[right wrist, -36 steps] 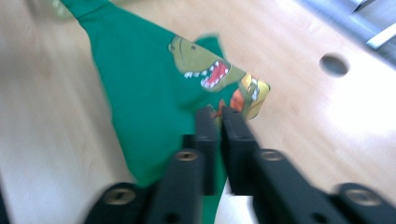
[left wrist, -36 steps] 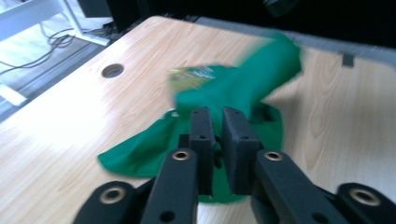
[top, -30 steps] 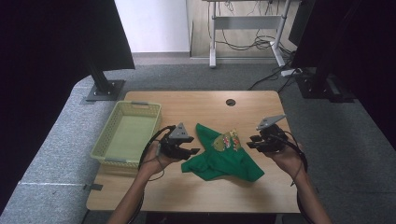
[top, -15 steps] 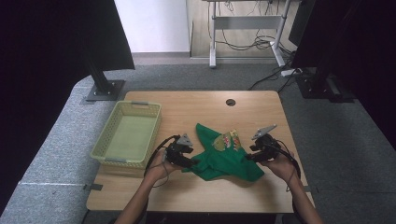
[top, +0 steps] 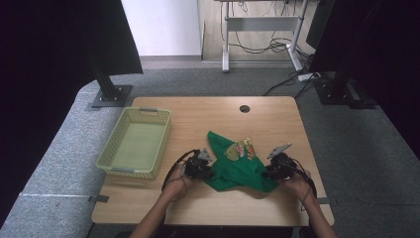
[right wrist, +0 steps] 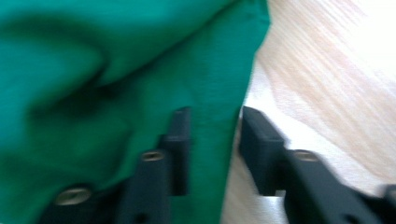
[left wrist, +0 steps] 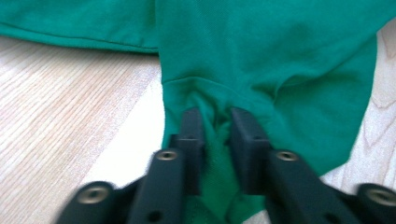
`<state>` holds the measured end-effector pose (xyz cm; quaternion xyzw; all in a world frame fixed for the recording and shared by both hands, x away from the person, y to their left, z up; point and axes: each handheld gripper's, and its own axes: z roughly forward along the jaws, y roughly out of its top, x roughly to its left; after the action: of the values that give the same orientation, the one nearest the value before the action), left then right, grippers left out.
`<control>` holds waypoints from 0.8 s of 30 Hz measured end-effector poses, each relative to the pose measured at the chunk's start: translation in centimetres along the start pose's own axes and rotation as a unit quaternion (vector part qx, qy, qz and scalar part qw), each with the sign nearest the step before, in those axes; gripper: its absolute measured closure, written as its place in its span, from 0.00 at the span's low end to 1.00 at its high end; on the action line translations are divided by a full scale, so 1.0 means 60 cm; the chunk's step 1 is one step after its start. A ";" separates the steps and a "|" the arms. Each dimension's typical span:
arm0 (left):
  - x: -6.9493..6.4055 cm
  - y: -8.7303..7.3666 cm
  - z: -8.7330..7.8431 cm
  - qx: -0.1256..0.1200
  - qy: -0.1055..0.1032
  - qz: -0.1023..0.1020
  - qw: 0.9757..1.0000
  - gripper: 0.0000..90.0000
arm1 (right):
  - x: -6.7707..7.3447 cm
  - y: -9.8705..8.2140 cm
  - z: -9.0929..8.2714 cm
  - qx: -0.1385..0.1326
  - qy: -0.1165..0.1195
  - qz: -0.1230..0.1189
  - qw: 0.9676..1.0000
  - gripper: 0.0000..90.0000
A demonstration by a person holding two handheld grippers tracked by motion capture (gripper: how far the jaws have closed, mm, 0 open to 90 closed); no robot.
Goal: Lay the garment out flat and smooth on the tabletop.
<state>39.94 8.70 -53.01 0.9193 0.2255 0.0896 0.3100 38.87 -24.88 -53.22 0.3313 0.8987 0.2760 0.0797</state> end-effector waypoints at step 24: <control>0.062 -0.004 -0.067 -0.013 0.149 -0.058 0.987 0.52 | 0.033 0.035 -0.024 0.000 0.051 -0.036 0.998 0.74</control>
<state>41.91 12.74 -49.89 0.8767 0.3212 0.2101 0.2900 38.06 -22.92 -50.80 0.2842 0.9131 0.2890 0.0438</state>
